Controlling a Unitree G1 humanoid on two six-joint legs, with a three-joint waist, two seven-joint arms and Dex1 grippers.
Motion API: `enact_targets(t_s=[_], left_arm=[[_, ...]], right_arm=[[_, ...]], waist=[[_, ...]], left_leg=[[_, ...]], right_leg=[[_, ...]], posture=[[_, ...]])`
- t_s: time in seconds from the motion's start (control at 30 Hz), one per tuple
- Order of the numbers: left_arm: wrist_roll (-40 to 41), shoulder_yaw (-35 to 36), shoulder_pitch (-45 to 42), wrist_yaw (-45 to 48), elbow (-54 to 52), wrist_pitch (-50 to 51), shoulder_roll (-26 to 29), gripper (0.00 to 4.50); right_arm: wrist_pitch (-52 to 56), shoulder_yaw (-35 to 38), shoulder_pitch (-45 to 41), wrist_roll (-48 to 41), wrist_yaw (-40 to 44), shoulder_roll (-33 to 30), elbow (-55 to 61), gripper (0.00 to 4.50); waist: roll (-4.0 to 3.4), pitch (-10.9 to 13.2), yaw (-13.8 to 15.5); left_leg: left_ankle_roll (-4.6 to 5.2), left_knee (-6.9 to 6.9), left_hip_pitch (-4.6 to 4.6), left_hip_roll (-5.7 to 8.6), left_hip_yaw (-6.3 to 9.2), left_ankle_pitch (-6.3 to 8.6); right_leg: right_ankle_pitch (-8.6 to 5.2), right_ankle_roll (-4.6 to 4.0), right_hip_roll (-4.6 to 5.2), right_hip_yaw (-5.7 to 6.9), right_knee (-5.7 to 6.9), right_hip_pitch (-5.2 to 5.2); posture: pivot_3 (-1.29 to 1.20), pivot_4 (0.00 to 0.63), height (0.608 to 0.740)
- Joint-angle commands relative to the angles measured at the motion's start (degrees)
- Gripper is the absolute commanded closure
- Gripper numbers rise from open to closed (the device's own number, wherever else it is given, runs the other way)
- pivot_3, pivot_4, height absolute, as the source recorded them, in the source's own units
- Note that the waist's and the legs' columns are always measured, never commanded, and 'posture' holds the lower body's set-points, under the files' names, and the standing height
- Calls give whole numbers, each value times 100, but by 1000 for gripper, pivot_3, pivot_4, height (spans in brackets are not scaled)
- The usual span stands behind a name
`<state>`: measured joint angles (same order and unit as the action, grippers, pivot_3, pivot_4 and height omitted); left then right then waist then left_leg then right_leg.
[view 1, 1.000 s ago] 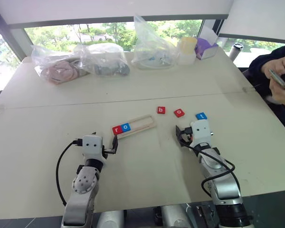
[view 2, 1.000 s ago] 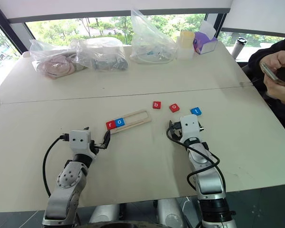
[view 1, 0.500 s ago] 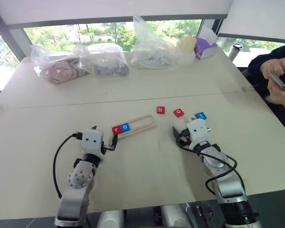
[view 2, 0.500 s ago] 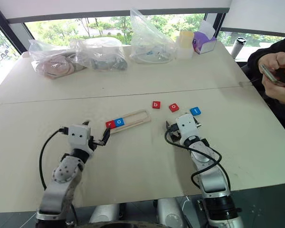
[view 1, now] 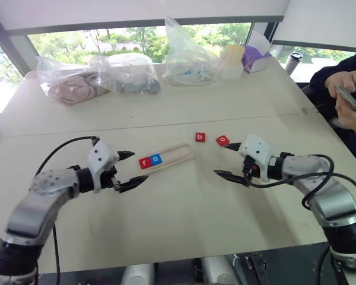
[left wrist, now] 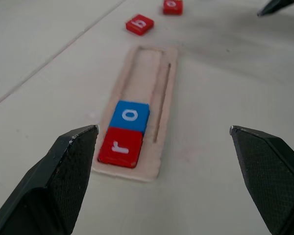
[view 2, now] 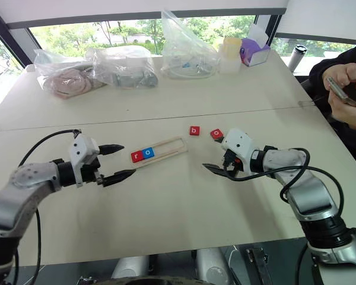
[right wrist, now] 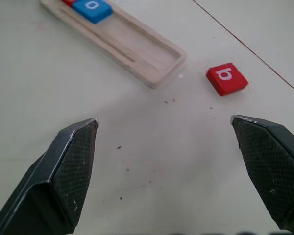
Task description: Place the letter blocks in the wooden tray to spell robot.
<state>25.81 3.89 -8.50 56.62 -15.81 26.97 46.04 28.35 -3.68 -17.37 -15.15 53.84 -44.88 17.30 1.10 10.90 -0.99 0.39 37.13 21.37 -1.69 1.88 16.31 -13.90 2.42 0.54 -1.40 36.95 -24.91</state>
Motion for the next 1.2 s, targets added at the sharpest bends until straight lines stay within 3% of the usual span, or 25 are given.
enact_targets(t_s=[0.03, 0.2, 0.53, 0.87, 1.2], left_arm=[[33, -137, -396, 800, 454, -254, 289, 0], [-517, -527, -1034, 1360, 1532, -968, 376, 0], [-1179, -1072, -2301, 1776, 3974, -2125, -581, 0], [-1475, -1124, -2452, 1838, 4727, -2645, -891, 0], [-1754, -1166, -2149, 1341, 4742, -3090, -1172, 0]], right_arm=[[13, 132, -156, -301, 363, -202, 367, 42], [76, 152, -197, -355, 430, -300, 459, 42], [208, 212, -106, -337, 83, -226, 676, 42], [329, 184, -71, -384, -66, -249, 826, 42], [317, 139, -68, -373, -168, -219, 887, 42]], waist=[[-3, 3, 7], [-2, 4, 22], [-1, 5, 14], [-1, 5, 25], [-3, 3, 45]], left_leg=[[0, 0, 2, 0, 0, 0], [0, 3, 2, 0, -1, 0], [0, 7, 5, 2, -7, 0], [0, 9, 4, 0, -4, 0], [0, 14, -1, 1, -2, -1]], right_leg=[[0, 0, 0, 0, 0, -2], [-1, 2, 2, -1, 1, -1], [22, 1, 3, -3, 4, -2], [25, 5, 1, -2, 11, -3], [26, 6, 3, -2, 12, 6]], posture=[[0, 150, 740], [0, 150, 740], [0, 150, 740], [0, 150, 740], [0, 150, 740]])
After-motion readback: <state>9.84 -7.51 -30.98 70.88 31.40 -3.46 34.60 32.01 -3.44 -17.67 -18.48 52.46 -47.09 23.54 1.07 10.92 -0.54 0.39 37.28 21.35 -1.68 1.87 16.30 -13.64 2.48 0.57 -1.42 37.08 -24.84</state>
